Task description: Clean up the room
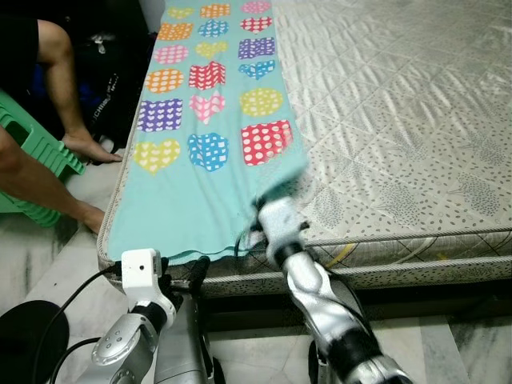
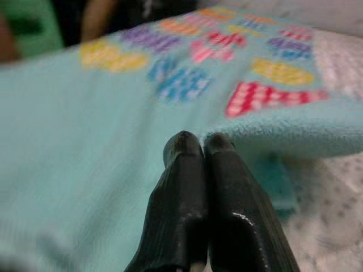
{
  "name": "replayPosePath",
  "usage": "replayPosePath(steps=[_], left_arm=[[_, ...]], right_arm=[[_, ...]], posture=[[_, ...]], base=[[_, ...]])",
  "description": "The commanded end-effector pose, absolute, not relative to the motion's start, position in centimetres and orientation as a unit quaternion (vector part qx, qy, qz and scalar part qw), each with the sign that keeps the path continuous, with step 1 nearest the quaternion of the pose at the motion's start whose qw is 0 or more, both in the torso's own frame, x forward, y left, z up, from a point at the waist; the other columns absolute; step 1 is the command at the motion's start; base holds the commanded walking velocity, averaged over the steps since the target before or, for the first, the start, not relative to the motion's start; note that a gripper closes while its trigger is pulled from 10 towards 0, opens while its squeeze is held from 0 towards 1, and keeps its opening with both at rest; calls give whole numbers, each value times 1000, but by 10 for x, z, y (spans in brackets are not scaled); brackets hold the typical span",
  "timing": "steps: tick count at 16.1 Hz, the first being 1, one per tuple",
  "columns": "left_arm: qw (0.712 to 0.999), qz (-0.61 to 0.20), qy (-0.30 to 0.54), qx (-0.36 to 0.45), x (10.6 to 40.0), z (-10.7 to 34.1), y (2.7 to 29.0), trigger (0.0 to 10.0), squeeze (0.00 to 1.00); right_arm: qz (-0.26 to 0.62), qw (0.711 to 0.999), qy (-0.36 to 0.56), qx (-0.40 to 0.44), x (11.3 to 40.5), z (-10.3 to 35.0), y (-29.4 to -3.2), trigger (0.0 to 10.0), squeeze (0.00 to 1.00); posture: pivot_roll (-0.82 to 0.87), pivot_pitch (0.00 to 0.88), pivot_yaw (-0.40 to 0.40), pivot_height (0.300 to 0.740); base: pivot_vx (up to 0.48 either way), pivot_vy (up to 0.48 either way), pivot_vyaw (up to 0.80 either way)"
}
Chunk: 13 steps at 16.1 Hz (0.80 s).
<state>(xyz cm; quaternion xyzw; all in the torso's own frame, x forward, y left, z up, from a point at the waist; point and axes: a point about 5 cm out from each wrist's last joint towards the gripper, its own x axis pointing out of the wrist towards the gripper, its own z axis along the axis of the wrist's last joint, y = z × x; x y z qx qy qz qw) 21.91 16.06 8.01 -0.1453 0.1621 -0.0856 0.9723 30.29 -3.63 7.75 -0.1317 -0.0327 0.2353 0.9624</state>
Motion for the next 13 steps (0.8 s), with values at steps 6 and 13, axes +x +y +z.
replayPosePath(steps=[6, 13], left_arm=[[973, -82, 167, -138, 220, 77, 165, 10000, 0], [972, -84, 170, -136, 221, 76, 165, 10000, 0]], right_arm=[[401, 893, -75, -191, 271, 73, -5, 0, 0], [403, 891, -18, -209, 279, 64, -7, 10000, 0]], posture=[[15, 121, 112, 500], [17, 114, 116, 500]], base=[[0, 0, 0], [0, 0, 0]])
